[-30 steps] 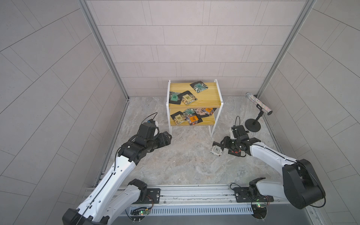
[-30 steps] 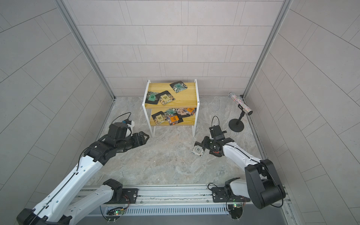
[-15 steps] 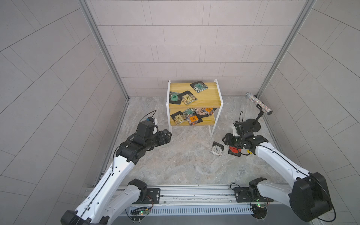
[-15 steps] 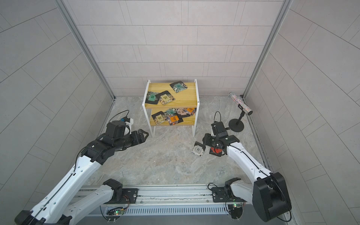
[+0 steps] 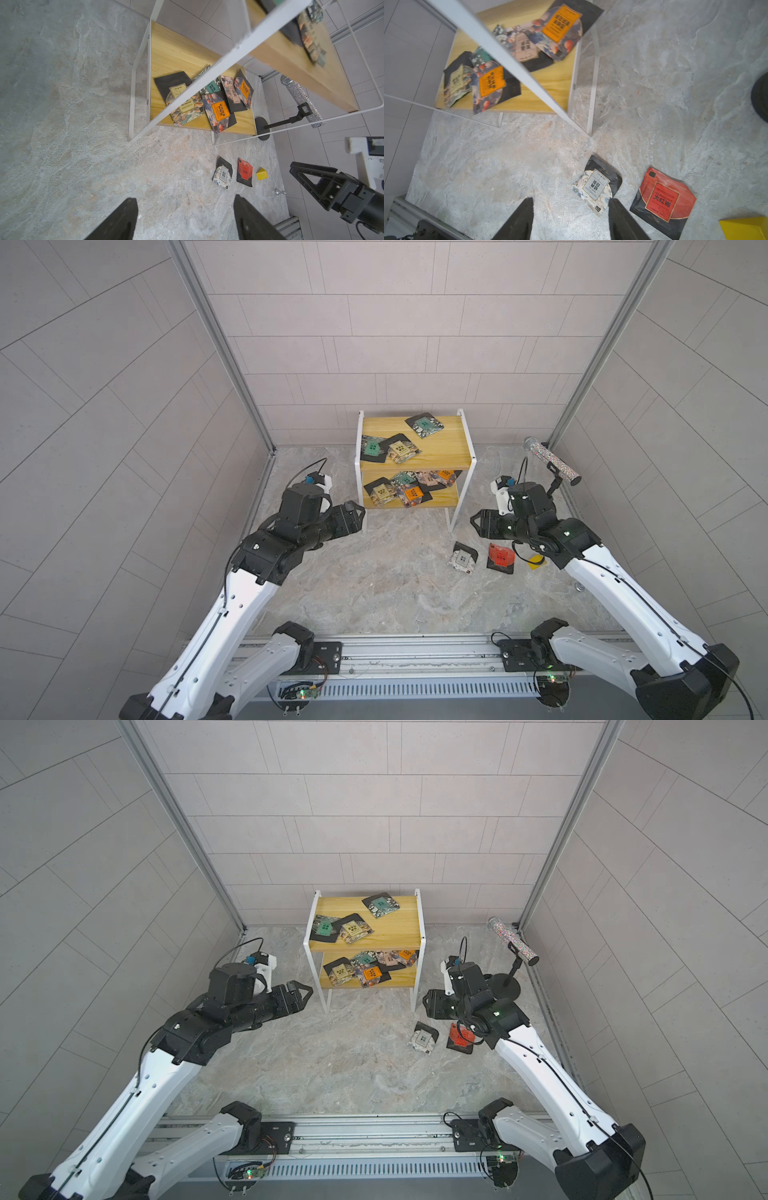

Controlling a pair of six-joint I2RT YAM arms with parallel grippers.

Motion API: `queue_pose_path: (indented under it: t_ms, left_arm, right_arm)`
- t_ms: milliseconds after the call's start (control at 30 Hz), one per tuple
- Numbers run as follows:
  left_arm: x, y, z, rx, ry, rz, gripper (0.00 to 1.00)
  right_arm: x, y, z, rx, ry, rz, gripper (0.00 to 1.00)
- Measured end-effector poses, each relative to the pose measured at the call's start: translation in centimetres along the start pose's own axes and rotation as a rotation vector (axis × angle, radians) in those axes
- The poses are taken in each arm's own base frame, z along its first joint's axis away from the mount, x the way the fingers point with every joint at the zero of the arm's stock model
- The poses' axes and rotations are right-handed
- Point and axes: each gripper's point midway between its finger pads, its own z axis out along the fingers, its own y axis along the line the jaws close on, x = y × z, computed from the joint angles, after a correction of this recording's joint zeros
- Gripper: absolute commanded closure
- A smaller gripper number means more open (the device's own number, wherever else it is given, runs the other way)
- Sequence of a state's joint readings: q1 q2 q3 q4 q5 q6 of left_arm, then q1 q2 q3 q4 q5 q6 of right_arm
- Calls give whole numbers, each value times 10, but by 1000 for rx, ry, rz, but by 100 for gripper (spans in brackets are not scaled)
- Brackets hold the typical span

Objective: Remove the tea bags from the shelf
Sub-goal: Pick up the tea bag from the shelf.

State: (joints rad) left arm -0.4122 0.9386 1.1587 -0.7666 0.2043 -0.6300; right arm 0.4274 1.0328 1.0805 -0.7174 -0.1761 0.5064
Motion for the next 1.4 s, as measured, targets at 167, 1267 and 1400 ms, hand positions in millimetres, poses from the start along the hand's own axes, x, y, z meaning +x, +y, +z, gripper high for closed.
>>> queue_pose_path:
  t_ms: [167,1267,1400]
  left_arm:
    - [-14,-11,-6,11,-16,6,19]
    - [-75,-16,-7,-37,-68,-85,14]
    - [-75,-15,-4,-23,-68,-98,14]
  right_arm:
    - [-29,32,-31,-41,-53,-83,38]
    - [-160,173,-6,-109,-54,-360,32]
    - [-163,176,6,-108,-51,-366,29]
